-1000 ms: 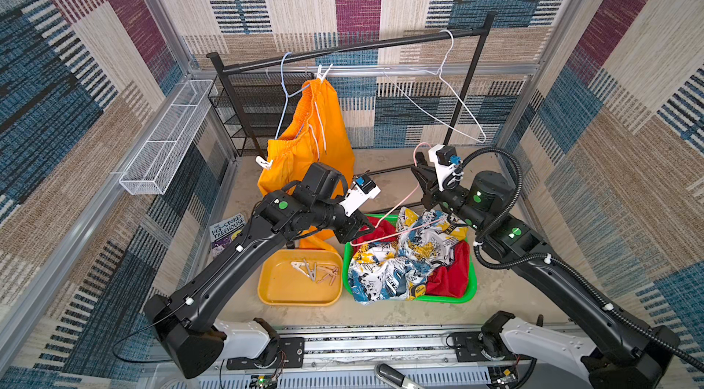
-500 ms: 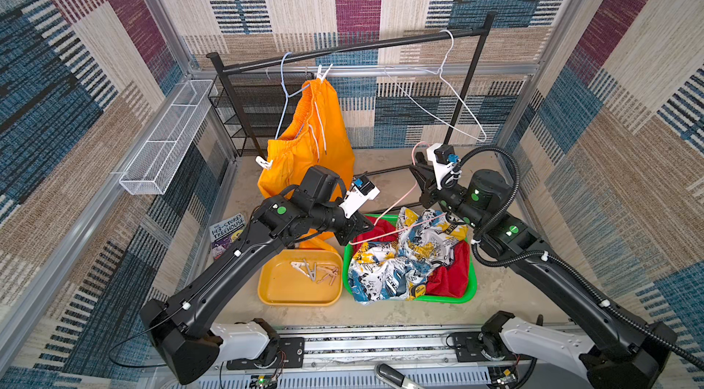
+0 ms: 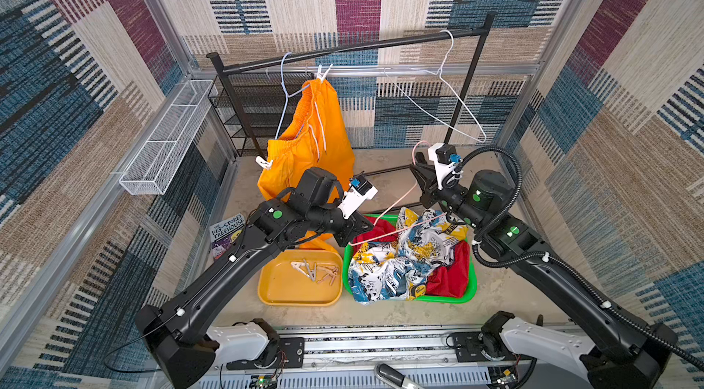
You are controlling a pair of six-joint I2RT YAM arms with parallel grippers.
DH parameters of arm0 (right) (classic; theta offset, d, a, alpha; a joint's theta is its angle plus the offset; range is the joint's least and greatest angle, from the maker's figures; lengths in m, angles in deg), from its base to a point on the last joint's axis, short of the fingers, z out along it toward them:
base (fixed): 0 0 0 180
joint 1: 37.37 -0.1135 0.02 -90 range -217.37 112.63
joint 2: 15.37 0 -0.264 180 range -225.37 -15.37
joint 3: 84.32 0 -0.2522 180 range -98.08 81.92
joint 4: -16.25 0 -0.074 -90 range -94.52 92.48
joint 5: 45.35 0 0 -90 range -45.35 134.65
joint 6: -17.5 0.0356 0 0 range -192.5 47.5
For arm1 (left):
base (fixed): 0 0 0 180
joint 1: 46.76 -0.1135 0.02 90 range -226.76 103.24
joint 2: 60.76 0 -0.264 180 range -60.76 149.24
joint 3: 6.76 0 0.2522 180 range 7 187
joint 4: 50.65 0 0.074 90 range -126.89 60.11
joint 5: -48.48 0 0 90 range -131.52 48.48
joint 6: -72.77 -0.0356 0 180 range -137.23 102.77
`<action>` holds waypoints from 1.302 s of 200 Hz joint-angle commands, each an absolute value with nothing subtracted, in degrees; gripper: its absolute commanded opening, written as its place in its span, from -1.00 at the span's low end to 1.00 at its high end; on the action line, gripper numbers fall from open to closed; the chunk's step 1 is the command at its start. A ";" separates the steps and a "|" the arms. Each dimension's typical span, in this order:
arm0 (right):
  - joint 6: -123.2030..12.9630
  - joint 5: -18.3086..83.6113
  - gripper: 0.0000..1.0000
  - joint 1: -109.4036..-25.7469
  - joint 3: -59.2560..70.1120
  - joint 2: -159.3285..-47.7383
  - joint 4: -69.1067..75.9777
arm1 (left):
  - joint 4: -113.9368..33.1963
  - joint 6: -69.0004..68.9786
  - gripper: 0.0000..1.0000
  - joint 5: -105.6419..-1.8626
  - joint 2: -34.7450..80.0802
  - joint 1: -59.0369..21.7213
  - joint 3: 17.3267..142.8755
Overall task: Remove the clothespins securing shorts to the hanger
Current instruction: Place the hanger on the clothesline.
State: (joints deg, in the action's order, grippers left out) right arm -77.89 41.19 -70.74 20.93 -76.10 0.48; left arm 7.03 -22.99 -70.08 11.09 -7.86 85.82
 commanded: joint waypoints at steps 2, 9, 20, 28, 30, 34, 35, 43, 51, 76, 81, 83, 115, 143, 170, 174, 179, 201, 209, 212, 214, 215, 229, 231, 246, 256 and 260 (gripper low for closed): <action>-76.80 40.48 -0.60 -70.73 20.91 -75.76 3.13 | 6.22 -20.77 -1.00 -66.99 9.65 -7.91 85.49; -76.53 40.32 -0.50 -70.72 21.08 -75.72 3.53 | 6.48 -20.66 -1.00 -66.45 9.17 -7.91 85.38; -75.95 39.78 -0.34 -70.68 21.22 -75.72 4.16 | 7.01 -20.37 -1.00 -65.28 8.35 -7.98 85.22; -75.56 39.47 -0.26 -70.68 21.11 -75.79 4.39 | 7.57 -20.07 -1.00 -64.20 7.91 -7.93 85.18; -75.40 39.36 -0.23 -70.68 21.12 -75.83 4.35 | 7.71 -19.98 -1.00 -63.91 7.82 -7.94 85.14; -75.26 39.28 -0.20 -70.68 21.02 -75.91 4.46 | 7.96 -19.96 -1.00 -63.53 7.54 -7.91 85.17; -75.24 39.24 -0.19 -70.68 20.97 -75.92 4.48 | 8.04 -19.91 -1.00 -63.47 7.45 -7.95 85.15; -74.84 39.31 -0.15 -70.68 21.00 -76.04 4.74 | 8.68 -19.63 -1.00 -62.46 6.99 -7.89 85.18; -74.53 39.63 -0.11 -70.73 20.94 -76.13 5.02 | 9.54 -19.30 -1.00 -61.36 6.61 -7.91 85.36; -73.44 42.67 0.08 -70.73 20.65 -76.13 4.84 | 12.49 -18.00 -1.00 -55.43 5.47 -7.95 86.53; -73.30 43.26 0.11 -70.69 20.51 -75.98 4.73 | 13.24 -17.77 -1.00 -53.90 5.34 -7.93 86.81; -73.25 43.55 0.13 -70.68 20.62 -75.94 4.72 | 13.48 -17.70 -1.00 -53.32 5.34 -7.96 86.98; -70.90 49.54 0.19 -70.68 20.83 -75.53 3.88 | 17.12 -16.48 -1.00 -44.67 4.98 -7.96 89.29; -69.12 54.13 0.21 -70.68 22.31 -75.48 3.14 | 18.51 -15.70 -1.00 -38.60 4.97 -7.87 91.26; -67.91 56.38 0.22 -70.73 23.38 -75.75 1.66 | 19.94 -14.45 -1.00 -33.70 5.97 -7.69 94.18; -67.73 56.76 0.22 -70.69 23.58 -75.83 1.42 | 20.19 -14.27 -1.00 -33.21 6.13 -7.60 94.74; -67.53 57.11 0.22 -70.68 23.78 -75.94 1.11 | 20.55 -14.05 -1.00 -32.20 6.50 -7.35 95.31; -66.88 58.21 0.23 -70.68 25.02 -76.10 0.26 | 21.53 -12.86 -1.00 -27.57 7.73 -6.41 98.55; -66.63 58.52 0.23 -70.68 25.43 -76.28 -0.06 | 21.76 -12.58 -1.00 -25.60 8.20 -5.72 99.79; -66.55 58.55 0.23 -70.68 25.64 -76.28 -0.14 | 21.75 -12.50 -1.00 -25.06 8.43 -5.50 100.20; -66.53 58.65 0.23 -70.68 25.73 -76.28 -0.15 | 21.80 -12.49 -1.00 -24.82 8.57 -5.26 100.41; -66.53 58.64 0.23 -70.68 25.74 -76.28 -0.15 | 21.81 -12.49 -1.00 -24.65 8.58 -5.18 100.59; -66.22 58.29 0.23 -70.68 26.77 -76.31 -0.42 | 21.78 -12.06 -1.00 -22.40 9.32 -3.95 102.49; -66.12 58.19 0.23 -70.68 26.98 -76.33 -0.46 | 21.75 -12.01 -1.00 -22.09 9.43 -3.82 102.81; -66.05 57.53 0.23 -70.68 28.55 -76.02 -0.39 | 21.77 -12.22 -1.00 -19.56 10.66 -2.00 105.35; -65.85 57.90 0.23 -70.68 29.58 -75.70 -0.21 | 21.74 -12.46 -1.00 -18.11 11.60 -0.67 107.26; -65.83 57.99 0.23 -70.69 29.90 -75.66 -0.11 | 21.74 -12.55 -1.00 -17.52 12.00 -0.11 108.05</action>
State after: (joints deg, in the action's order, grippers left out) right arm -66.99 57.23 -70.67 28.25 -76.21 -0.48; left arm 21.63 -13.55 -23.59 10.46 -2.25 104.56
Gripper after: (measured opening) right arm 0.616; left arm 0.077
